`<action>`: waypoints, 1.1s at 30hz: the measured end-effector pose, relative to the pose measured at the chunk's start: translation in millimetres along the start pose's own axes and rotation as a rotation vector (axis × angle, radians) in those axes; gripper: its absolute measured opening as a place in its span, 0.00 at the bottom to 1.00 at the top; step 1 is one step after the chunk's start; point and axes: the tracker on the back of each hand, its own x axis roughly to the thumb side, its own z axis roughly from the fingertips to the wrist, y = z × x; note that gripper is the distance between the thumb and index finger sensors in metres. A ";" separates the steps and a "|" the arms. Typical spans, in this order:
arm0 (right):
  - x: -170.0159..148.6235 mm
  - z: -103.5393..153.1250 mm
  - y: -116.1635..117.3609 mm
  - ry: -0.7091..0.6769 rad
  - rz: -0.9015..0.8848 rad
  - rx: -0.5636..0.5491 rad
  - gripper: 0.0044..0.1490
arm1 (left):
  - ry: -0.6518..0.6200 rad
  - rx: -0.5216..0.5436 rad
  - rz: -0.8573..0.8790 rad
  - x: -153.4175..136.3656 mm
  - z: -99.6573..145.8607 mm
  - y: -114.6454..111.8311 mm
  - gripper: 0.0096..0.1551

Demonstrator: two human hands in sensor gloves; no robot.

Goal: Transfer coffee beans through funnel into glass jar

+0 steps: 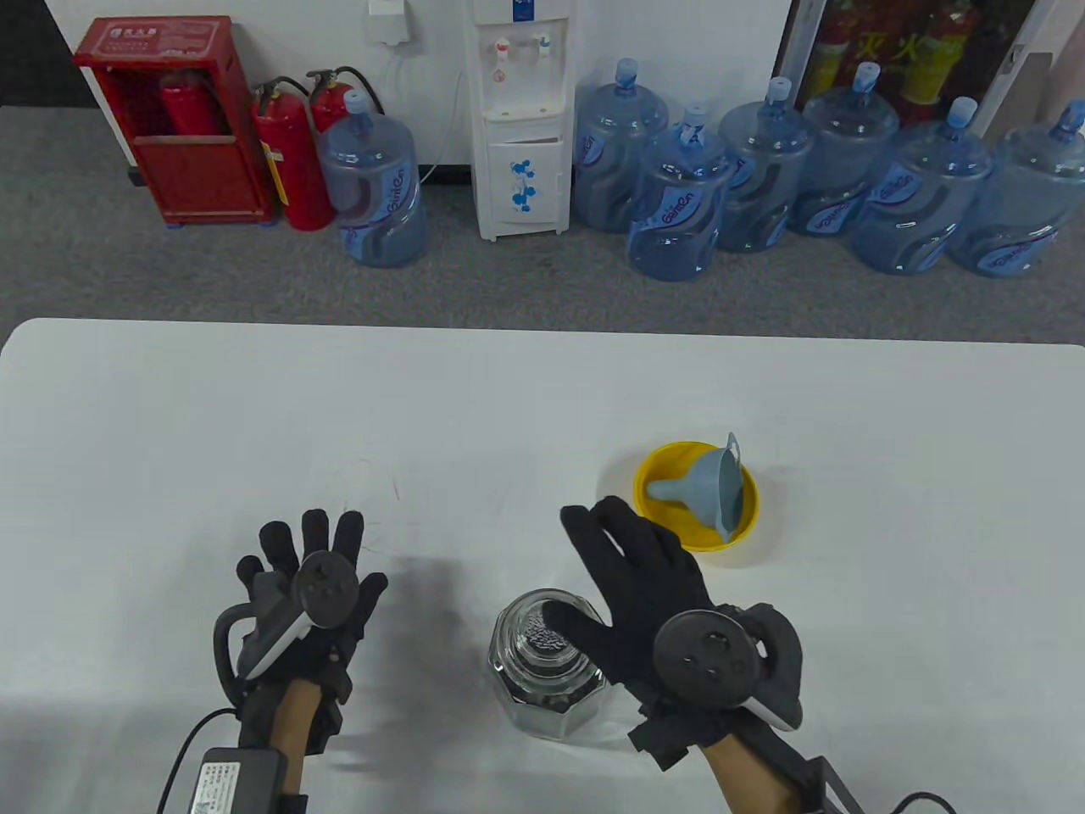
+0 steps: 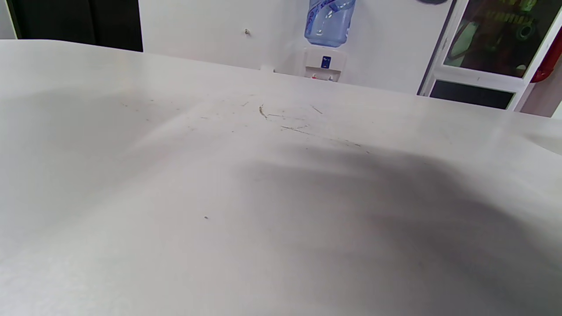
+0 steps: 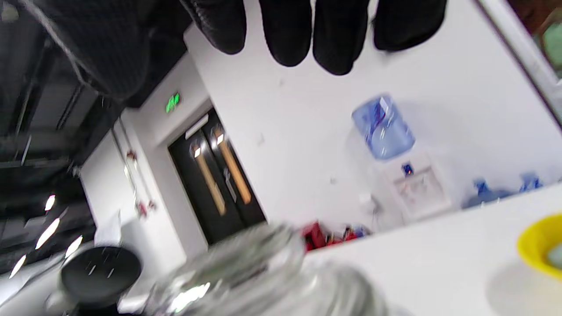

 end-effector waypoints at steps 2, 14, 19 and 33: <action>-11.3 7.0 -7.3 0.015 0.019 -0.100 0.49 | -0.011 0.017 -0.003 1.3 0.6 0.4 0.41; -84.5 38.6 -13.8 0.234 0.249 -0.287 0.48 | -0.024 0.057 -0.013 2.5 2.2 2.0 0.41; -119.7 47.5 2.2 0.352 0.290 -0.230 0.48 | -0.022 0.070 -0.013 1.8 2.6 3.0 0.41; -161.1 56.0 24.6 0.471 0.363 -0.058 0.49 | -0.041 0.100 -0.002 2.8 4.0 8.2 0.41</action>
